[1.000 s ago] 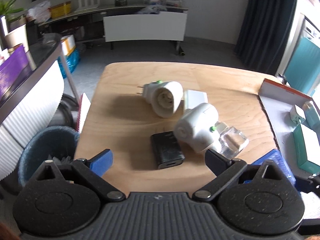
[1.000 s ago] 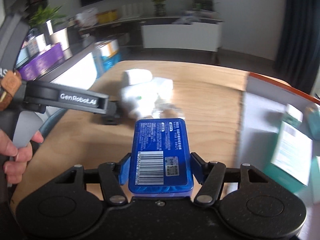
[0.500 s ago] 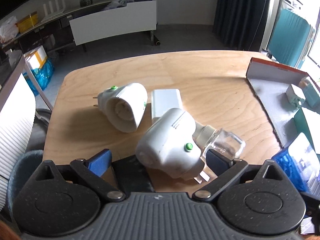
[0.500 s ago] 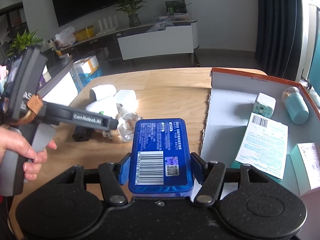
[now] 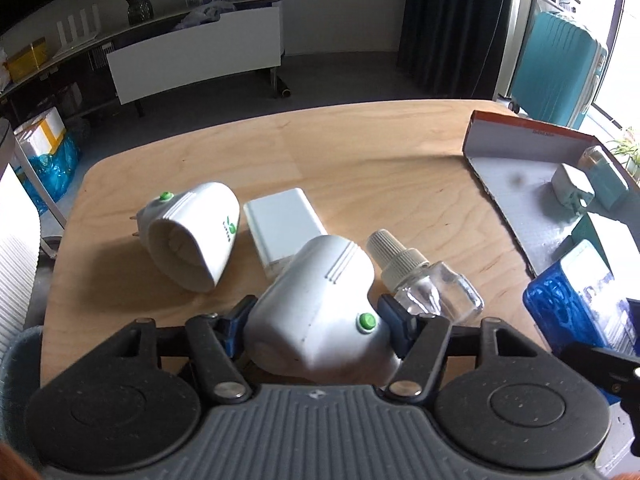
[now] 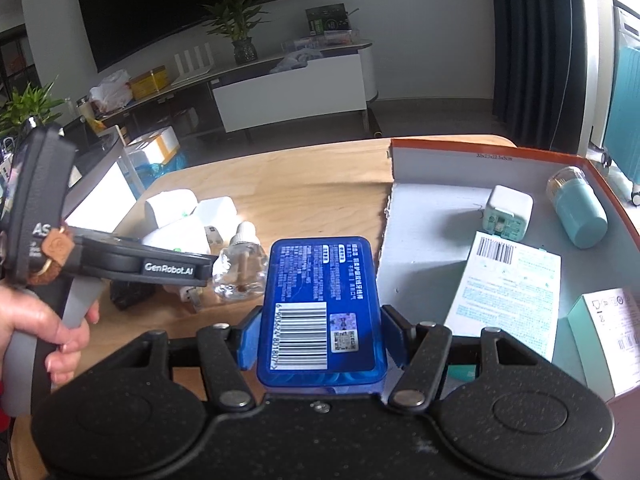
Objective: Organize rigid objects
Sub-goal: 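Grasp the white plug-in diffuser with the left tool while the right tool holds the tin, then carry the diffuser with the left tool and the tin with the right tool over the box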
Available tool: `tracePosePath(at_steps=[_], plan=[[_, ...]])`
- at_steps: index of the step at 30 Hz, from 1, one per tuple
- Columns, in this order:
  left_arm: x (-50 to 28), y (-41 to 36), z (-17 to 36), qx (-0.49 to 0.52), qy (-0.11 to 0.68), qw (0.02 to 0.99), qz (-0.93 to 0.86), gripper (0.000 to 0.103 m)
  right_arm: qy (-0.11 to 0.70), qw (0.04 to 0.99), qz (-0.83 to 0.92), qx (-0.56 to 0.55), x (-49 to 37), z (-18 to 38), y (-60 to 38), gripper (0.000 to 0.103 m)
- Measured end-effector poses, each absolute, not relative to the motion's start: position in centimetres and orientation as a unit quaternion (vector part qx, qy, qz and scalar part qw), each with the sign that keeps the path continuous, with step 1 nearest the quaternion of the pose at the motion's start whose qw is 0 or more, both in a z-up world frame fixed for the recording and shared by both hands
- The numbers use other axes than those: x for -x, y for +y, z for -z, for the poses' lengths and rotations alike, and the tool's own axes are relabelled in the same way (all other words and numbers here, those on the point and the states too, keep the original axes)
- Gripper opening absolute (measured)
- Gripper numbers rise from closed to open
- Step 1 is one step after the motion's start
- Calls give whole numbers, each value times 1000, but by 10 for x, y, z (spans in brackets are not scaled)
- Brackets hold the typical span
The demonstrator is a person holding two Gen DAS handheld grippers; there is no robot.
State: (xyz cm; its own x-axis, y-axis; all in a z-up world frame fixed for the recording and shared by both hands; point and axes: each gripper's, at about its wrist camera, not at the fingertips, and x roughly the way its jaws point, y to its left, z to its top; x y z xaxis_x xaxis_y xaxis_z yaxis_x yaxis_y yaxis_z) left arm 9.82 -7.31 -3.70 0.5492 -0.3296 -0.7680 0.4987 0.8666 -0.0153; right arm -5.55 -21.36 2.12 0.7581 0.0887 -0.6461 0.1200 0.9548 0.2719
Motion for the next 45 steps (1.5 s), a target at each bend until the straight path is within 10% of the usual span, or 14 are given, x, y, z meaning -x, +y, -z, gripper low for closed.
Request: tracePosePath(at_steps=[45], plan=[[-9,-58,-38,-5,356,919,172,66,301,946,4,-122,95,-74,-219,74]])
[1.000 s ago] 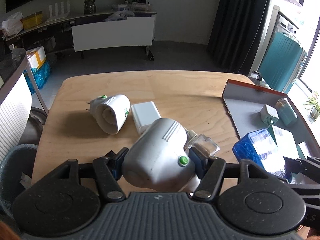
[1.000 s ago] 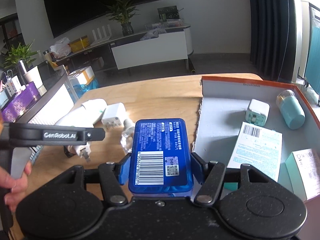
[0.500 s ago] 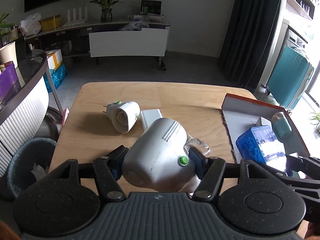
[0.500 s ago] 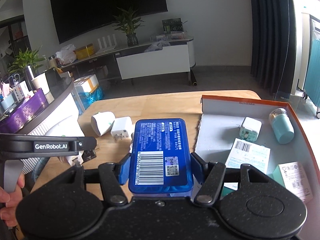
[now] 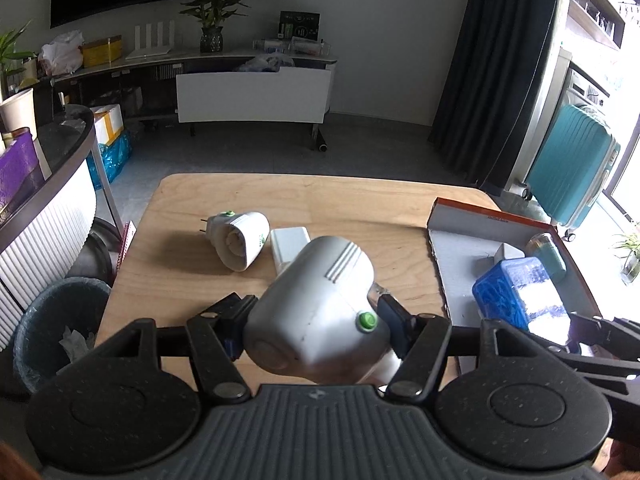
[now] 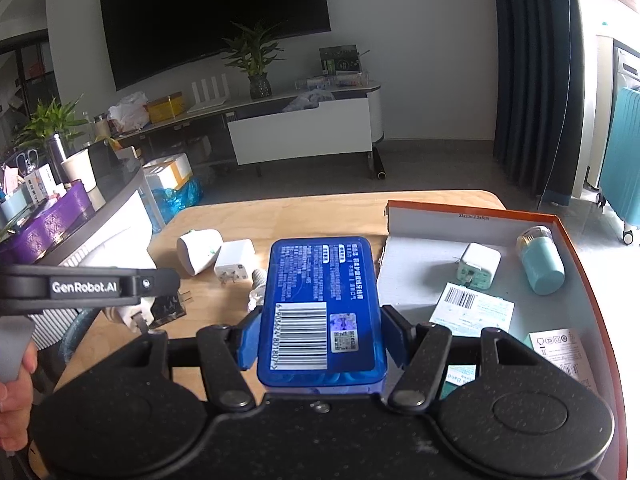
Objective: Organize rigid objects
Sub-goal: 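Carry the diffuser with the left tool and the tin with the right tool over the box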
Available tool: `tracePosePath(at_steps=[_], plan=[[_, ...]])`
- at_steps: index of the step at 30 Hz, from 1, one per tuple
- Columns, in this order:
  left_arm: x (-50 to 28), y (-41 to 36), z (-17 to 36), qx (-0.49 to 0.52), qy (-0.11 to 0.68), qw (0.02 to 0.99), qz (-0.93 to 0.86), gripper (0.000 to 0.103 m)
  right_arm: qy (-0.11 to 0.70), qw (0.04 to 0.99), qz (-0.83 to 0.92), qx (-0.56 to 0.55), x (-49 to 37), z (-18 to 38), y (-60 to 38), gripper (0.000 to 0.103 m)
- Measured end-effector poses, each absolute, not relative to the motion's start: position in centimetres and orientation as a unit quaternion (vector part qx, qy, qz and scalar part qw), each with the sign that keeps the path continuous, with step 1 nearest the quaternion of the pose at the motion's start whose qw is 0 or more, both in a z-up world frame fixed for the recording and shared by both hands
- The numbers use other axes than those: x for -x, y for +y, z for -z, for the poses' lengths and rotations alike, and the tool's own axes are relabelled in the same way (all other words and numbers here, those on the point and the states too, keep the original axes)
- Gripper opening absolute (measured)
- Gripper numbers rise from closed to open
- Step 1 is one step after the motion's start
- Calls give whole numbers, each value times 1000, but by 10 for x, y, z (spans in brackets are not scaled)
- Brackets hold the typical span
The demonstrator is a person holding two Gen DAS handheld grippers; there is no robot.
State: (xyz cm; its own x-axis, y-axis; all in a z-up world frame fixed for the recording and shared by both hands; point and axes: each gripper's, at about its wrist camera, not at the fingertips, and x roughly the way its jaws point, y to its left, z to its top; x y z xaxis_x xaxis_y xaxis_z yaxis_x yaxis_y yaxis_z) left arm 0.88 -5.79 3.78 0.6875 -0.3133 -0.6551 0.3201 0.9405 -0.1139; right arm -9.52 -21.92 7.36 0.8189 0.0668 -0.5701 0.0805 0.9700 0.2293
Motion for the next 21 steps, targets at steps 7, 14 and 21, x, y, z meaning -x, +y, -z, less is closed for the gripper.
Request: tracePosePath(at_steps=[7,14,21], plan=[[-7,-58,-39,-2,356,919,171,66,296,947,-4,-123,98,-77,-219,74],[-7,-64,-43,1,354,919,175,66,289,949,2,-126,100,-81,-228,74],[-2,-74,-44,-9,355,916,186,66,283,950,17,-134,106,-82,-237,74]])
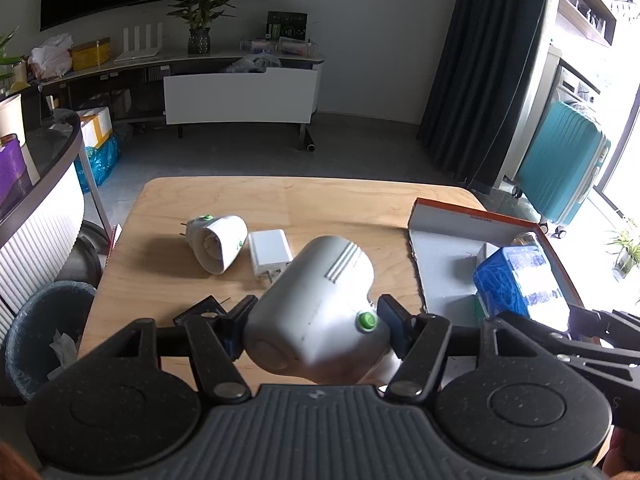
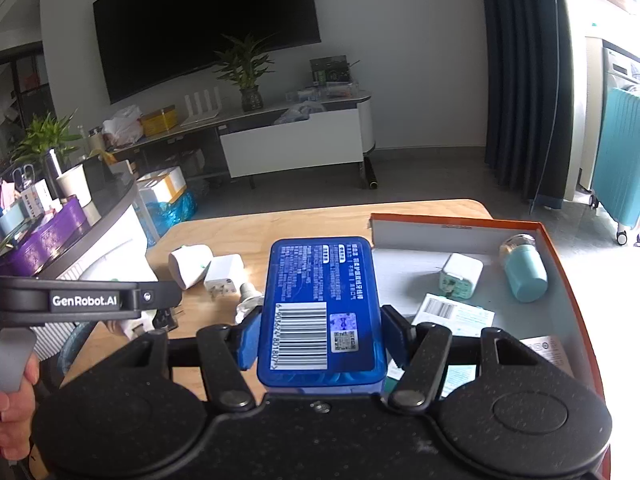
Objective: Organize rigid objects
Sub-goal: 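Carry the diffuser with the left tool and the tin with the right tool over the box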
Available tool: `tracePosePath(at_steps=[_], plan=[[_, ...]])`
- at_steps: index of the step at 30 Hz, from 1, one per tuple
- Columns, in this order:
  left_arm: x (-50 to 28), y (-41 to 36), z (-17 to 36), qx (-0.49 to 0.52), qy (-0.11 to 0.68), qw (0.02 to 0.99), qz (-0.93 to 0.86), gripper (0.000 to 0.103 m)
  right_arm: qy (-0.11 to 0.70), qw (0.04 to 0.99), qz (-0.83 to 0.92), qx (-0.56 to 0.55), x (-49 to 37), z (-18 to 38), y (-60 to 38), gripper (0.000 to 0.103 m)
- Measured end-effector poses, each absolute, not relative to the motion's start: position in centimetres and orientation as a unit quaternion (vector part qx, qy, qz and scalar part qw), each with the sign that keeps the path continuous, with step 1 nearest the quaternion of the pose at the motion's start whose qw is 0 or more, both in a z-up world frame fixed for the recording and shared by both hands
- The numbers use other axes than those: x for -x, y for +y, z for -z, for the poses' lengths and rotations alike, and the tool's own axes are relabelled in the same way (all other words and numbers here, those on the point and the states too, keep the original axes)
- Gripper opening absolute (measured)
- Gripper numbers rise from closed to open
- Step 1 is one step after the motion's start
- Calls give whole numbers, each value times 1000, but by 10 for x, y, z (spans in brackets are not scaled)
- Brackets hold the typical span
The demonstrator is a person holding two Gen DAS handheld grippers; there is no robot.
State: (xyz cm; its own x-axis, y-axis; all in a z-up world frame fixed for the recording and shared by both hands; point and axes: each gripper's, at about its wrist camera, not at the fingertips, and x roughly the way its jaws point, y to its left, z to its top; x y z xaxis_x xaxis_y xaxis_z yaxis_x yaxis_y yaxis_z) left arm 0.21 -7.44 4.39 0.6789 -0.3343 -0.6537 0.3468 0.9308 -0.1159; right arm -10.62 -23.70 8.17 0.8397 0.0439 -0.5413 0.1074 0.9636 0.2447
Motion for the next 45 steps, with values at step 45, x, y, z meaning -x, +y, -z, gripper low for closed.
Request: tracePosePath(at_steps=[45], plan=[[-2,-194,-31,-53,369,884,282,66,271,939,128,-169,135,-71,-344,74]])
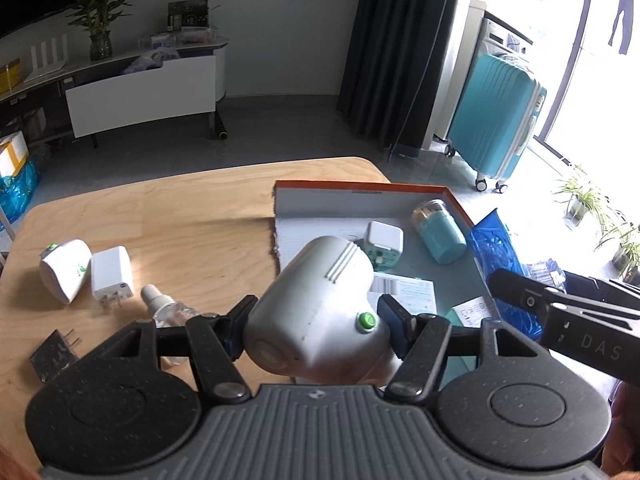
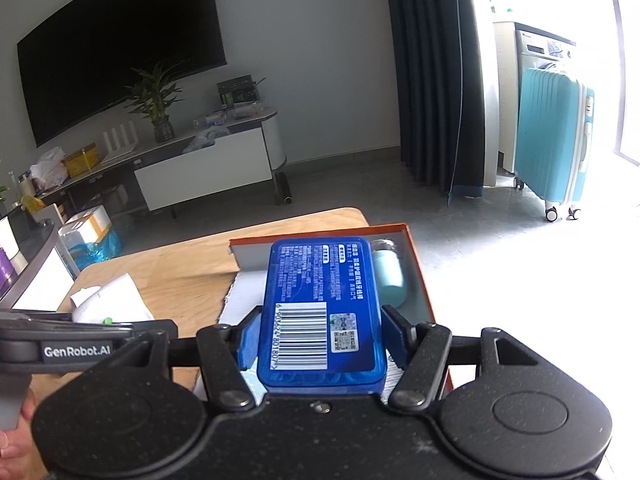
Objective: Organize rigid objects
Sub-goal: 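Carry the diffuser with the left tool and the tin with the right tool over the box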
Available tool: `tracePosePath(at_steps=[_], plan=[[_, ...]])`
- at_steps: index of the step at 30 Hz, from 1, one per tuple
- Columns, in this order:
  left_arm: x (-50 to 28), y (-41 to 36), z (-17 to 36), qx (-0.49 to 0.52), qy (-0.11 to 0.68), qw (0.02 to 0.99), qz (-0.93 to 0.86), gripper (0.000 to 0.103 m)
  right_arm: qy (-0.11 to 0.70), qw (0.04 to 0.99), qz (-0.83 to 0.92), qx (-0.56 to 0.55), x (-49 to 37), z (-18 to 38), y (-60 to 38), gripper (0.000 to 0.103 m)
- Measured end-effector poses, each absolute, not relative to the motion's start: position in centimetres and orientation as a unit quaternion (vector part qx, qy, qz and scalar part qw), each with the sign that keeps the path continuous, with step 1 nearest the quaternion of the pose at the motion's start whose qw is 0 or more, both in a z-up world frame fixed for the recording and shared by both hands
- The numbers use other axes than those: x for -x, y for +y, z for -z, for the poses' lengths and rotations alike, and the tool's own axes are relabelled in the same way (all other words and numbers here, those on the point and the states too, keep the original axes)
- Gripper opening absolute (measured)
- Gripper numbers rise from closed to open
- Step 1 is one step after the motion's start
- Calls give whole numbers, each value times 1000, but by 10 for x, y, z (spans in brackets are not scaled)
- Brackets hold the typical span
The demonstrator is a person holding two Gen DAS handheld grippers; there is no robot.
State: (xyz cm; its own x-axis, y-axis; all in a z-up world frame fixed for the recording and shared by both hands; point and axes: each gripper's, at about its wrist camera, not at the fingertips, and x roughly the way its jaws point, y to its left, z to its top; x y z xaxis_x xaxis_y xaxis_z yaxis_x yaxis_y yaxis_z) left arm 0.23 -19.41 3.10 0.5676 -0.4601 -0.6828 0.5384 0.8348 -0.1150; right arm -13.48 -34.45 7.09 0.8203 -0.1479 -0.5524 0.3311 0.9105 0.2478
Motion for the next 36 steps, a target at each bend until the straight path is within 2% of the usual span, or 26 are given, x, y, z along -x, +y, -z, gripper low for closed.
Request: tracePosePath(at_steps=[36], plan=[[-11,-242,-26,-73,370,872,312,66,280,933,144,-175,113,-63,-368,74]])
